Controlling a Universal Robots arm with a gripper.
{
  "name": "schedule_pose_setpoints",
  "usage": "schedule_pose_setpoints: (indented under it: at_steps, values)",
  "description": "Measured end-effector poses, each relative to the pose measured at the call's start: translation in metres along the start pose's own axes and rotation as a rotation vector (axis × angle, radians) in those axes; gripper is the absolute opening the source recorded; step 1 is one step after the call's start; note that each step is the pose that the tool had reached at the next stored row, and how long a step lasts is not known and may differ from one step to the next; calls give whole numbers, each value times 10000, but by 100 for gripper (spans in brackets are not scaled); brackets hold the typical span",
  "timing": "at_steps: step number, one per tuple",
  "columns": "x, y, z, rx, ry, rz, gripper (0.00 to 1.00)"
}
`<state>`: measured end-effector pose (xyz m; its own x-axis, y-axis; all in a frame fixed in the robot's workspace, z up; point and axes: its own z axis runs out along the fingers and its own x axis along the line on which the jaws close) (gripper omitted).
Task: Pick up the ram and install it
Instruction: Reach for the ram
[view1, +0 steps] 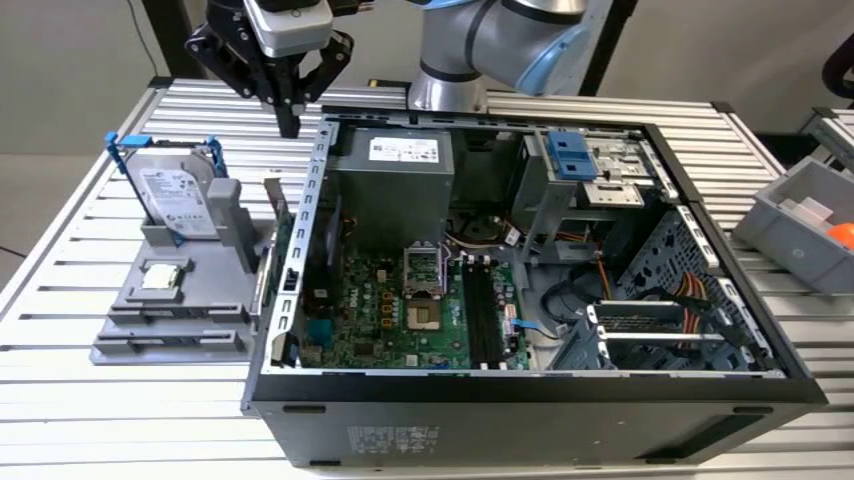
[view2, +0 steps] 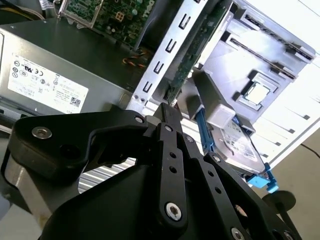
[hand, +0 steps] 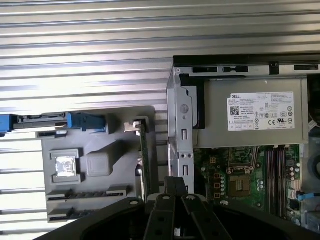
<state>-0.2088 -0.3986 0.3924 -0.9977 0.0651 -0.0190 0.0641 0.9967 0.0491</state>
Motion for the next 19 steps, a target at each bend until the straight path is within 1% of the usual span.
schedule_pose_setpoints:
  at_steps: [4, 19]
  values:
    - [21, -1, 0, 0, 1, -2, 0]
    - [60, -4, -1, 0, 5, -4, 0]
